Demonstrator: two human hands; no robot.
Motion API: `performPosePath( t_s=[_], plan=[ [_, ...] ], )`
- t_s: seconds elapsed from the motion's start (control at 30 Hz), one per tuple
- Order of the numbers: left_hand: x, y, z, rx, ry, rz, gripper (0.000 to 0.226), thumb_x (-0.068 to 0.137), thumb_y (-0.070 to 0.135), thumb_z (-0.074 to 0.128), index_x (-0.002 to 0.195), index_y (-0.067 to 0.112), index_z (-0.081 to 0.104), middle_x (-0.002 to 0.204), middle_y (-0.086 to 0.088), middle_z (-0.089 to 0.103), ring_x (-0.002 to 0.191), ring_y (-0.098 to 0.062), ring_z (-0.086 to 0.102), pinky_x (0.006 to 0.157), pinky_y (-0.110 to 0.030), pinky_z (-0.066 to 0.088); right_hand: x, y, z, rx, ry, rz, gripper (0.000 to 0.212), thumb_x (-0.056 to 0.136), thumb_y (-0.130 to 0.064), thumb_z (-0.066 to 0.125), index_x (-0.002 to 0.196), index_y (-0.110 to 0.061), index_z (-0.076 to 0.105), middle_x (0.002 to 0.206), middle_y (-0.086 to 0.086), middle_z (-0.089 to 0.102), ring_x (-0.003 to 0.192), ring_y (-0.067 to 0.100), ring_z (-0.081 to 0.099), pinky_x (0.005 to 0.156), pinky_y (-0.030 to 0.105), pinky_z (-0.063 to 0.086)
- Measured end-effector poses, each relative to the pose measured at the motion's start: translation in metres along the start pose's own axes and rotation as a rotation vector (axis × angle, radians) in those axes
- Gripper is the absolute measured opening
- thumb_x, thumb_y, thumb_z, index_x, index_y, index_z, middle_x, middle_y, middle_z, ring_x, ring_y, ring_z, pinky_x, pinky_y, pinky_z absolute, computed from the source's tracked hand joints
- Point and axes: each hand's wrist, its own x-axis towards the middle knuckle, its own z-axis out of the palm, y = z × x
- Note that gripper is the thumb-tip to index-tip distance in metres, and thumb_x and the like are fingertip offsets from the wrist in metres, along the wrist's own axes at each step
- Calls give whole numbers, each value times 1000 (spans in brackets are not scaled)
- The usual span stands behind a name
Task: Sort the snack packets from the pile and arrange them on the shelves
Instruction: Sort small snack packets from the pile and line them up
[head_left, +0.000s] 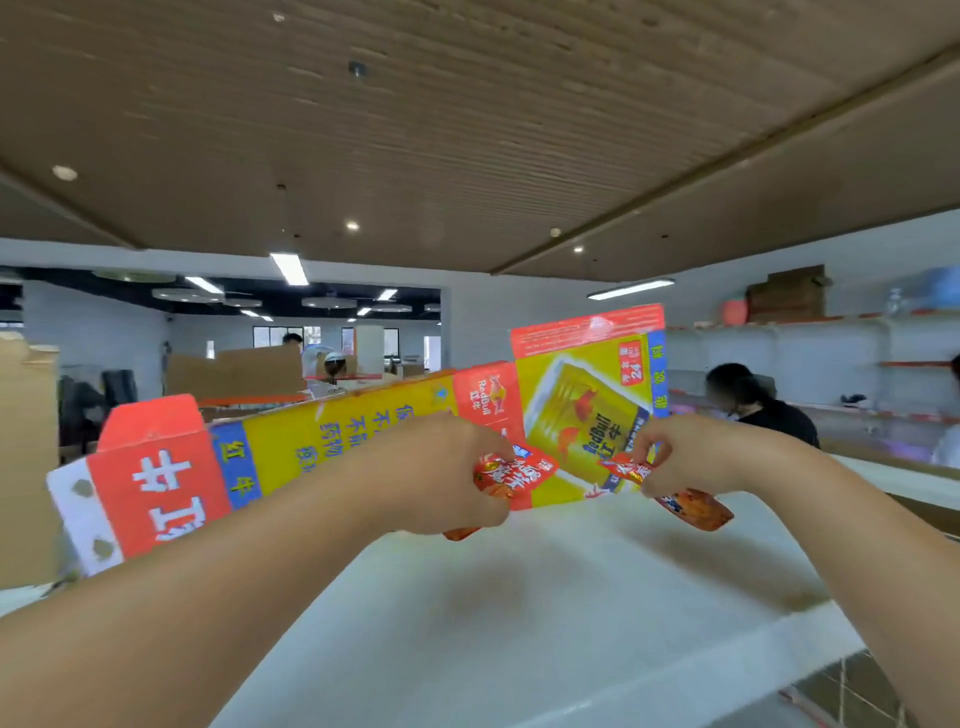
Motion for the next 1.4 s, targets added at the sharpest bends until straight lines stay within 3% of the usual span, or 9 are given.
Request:
performPosePath(
  t_s=[0.23,0.33,0.6,0.7,0.8,0.97,1.03,1.2,1.4],
  plan=[
    [98,63,58,0,-129,-132,53,80,58,64,132,47,57,126,7,62,106,-19,58,83,-30,51,60,60,3,-32,-91,-100,34,76,-51,74,105,-40,59,94,-6,69,78,14,70,61,26,52],
    [109,64,73,11,-172,-210,53,80,59,61,132,46,58,126,9,61,109,-18,58,88,-31,52,87,48,12,-45,-148,-208,31,78,-51,73,102,-38,60,89,-8,64,75,15,68,61,27,52],
    [85,25,88,7,-281,-442,38,84,56,59,120,44,64,108,15,63,98,-13,58,78,-25,47,115,-18,29,-242,-285,-449,31,88,-47,63,110,-25,61,86,-6,57,69,14,63,59,26,46],
    [83,15,93,29,-327,-479,43,94,55,53,136,46,57,136,15,59,122,-15,55,95,-26,45,123,-20,59,-177,-356,-473,35,86,-59,65,105,-30,59,95,-7,62,81,17,70,70,33,55],
    [83,10,93,2,-396,-501,44,99,53,49,141,44,53,145,15,53,129,-13,51,98,-24,41,129,-13,70,-181,-367,-500,43,85,-64,65,115,-32,61,106,-5,65,85,18,70,75,32,52],
    [84,15,86,17,-514,-494,45,102,40,45,146,47,47,141,15,56,124,-13,54,87,-22,41,135,0,69,-173,-412,-537,64,82,-57,73,140,-39,53,136,-9,54,108,17,64,95,37,53],
    [85,17,84,22,-545,-470,43,102,34,49,143,44,51,135,12,61,120,-13,58,84,-20,42,135,-1,70,-184,-399,-571,65,84,-55,72,143,-38,51,140,-11,53,116,14,57,96,33,49],
    [78,15,86,14,-534,-487,48,98,40,49,138,63,43,133,25,57,112,-4,55,86,-20,44,137,-4,81,-199,-404,-612,57,90,-58,64,142,-40,51,135,-14,59,116,15,57,92,33,46],
    [83,17,78,44,-601,-456,46,106,31,49,152,29,44,148,3,52,132,-17,51,89,-19,37,138,0,84,-185,-444,-606,54,93,-62,57,144,-48,46,136,-16,55,121,14,54,93,31,44]
  ],
)
